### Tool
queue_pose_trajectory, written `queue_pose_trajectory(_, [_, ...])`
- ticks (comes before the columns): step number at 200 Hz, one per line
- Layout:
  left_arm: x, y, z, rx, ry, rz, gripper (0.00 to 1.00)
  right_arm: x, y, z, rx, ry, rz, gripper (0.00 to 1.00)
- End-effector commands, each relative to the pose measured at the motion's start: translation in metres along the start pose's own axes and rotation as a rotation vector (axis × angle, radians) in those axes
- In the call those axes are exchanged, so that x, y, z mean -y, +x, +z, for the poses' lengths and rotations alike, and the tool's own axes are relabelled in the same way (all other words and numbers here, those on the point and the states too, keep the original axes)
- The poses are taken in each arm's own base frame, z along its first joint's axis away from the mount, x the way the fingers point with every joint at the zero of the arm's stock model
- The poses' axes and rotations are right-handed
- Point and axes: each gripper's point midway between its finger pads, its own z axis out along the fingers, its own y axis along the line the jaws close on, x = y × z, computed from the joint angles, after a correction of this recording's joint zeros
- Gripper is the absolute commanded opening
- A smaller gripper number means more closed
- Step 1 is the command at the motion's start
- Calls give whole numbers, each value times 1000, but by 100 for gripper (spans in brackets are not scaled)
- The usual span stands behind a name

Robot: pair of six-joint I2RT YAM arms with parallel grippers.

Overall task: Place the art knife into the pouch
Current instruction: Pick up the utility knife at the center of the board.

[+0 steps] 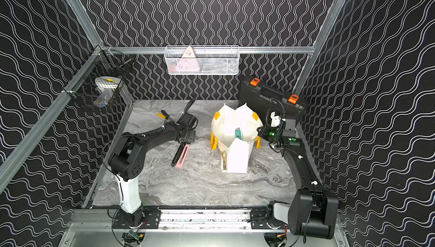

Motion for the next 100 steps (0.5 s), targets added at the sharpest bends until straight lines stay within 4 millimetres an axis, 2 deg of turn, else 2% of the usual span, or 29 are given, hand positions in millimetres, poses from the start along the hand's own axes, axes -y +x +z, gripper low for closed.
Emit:
queue_pose_trajectory(1, [-3,-1,10,15,-6,-54,70,-4,-4,0,16,-15,-21,0])
queue_pose_trajectory(66, [0,11,26,-25,4,-56,68,-5,-3,-2,20,-16,-24,0])
queue_pose_trajectory(100, [2,14,30,-27,13,-50,58,-6,-5,-3,23,-19,-26,0])
